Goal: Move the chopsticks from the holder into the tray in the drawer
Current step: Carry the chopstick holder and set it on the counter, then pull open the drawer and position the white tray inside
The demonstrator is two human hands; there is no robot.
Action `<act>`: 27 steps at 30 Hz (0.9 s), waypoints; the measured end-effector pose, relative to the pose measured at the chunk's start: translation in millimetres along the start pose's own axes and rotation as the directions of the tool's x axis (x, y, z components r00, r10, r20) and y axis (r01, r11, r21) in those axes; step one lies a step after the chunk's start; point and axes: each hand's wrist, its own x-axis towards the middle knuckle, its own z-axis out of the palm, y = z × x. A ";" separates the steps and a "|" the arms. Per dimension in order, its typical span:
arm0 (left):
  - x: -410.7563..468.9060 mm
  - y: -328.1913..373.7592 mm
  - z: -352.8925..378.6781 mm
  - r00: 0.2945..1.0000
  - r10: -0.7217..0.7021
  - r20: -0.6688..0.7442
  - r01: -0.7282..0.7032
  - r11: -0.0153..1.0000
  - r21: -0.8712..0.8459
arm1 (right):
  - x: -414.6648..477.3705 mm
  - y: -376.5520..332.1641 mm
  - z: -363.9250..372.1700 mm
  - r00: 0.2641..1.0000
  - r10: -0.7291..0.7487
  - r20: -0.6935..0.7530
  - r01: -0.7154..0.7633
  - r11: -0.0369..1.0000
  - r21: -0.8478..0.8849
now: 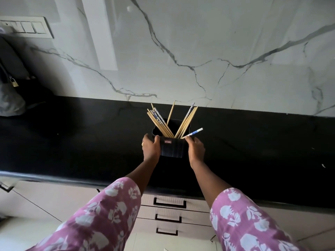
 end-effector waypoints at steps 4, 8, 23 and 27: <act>-37.1 -14.8 -13.1 0.977 0.189 -0.098 -0.180 0.979 0.095 | -29.8 12.7 -3.8 0.993 -0.072 -0.096 0.065 0.995 -0.073; -83.6 -47.9 -24.5 0.900 0.432 0.056 -0.432 0.868 0.245 | -81.3 46.2 -7.5 0.933 -0.336 -0.130 0.278 0.901 -0.333; -123.7 -183.3 -15.4 0.808 0.061 0.586 -0.517 0.552 0.654 | -124.7 180.9 -26.8 0.862 0.028 0.506 0.454 0.401 -0.796; -103.0 -188.7 6.8 0.806 -0.054 0.590 -0.467 0.555 0.689 | -97.1 189.6 -12.4 0.858 0.097 0.505 0.445 0.351 -0.824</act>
